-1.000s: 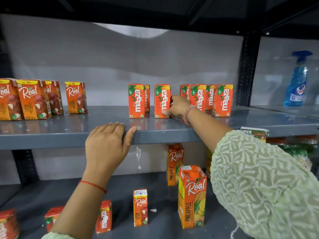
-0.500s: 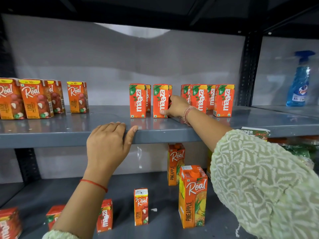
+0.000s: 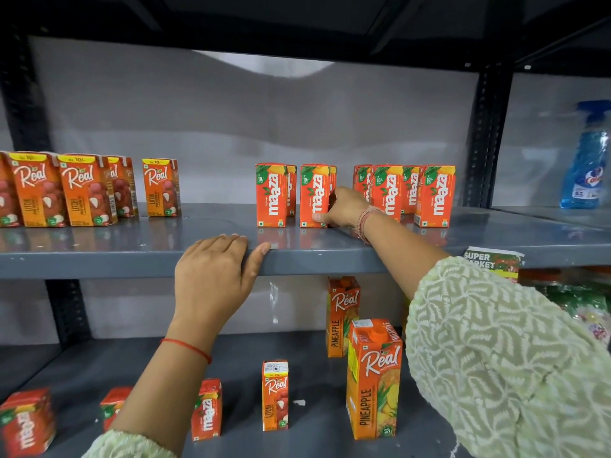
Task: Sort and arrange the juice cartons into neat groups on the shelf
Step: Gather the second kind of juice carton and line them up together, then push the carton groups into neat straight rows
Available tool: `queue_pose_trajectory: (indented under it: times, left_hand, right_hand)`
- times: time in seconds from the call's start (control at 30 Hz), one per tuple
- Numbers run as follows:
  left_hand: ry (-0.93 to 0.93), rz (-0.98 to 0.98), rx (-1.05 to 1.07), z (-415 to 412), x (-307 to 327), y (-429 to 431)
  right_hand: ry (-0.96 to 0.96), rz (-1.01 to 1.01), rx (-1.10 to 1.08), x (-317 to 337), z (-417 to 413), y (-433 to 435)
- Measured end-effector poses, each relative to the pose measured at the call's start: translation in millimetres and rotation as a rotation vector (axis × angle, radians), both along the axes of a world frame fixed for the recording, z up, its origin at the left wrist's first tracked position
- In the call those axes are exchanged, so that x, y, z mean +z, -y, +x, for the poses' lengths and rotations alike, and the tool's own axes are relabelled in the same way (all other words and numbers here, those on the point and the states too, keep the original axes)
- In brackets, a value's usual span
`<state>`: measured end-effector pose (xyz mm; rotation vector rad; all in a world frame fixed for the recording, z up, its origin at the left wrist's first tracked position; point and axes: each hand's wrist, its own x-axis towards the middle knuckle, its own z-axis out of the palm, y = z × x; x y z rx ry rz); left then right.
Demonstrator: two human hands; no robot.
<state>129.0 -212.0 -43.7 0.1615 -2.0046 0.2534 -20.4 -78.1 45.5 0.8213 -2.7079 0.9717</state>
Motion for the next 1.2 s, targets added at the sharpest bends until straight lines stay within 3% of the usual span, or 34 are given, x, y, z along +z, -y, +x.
queue_pose_trajectory:
  times: [0.2,0.33,0.43,0.53,0.63,0.7,0.8,0.97,1.2]
  left_hand:
    - [0.111,0.05,-0.031,7.4,0.0,4.0]
    - [0.113,0.06,-0.144,20.4,0.4,21.1]
    - [0.009,0.219,-0.195,45.7,8.8,53.8]
    - [-0.124,0.381,-0.147,77.8,27.8,103.2]
    - [-0.239,0.504,-0.049,101.3,54.6,170.6]
    - [-0.269,0.6,-0.008,111.7,73.2,208.8]
    - [-0.152,0.701,0.04,113.1,82.9,240.2]
    - [0.031,0.845,0.046,103.4,73.9,255.5]
    - [0.092,0.862,0.106,98.0,79.0,263.0]
  right_hand:
    - [-0.084,-0.113,-0.074,-5.5,12.0,-11.2]
    - [-0.482,-0.29,-0.201,-10.5,34.4,-7.4]
    - [-0.603,-0.459,-0.073,-10.1,66.3,29.0]
    - [-0.413,-0.555,0.194,-0.7,97.0,82.9]
    - [-0.132,-0.483,0.426,10.8,119.0,144.1]
    - [0.012,-0.35,0.468,16.2,125.1,187.0]
    - [0.177,-0.259,0.456,20.2,129.9,237.4]
    - [0.206,-0.124,0.326,15.4,128.6,276.1]
    - [0.229,-0.196,0.304,6.4,120.9,290.3]
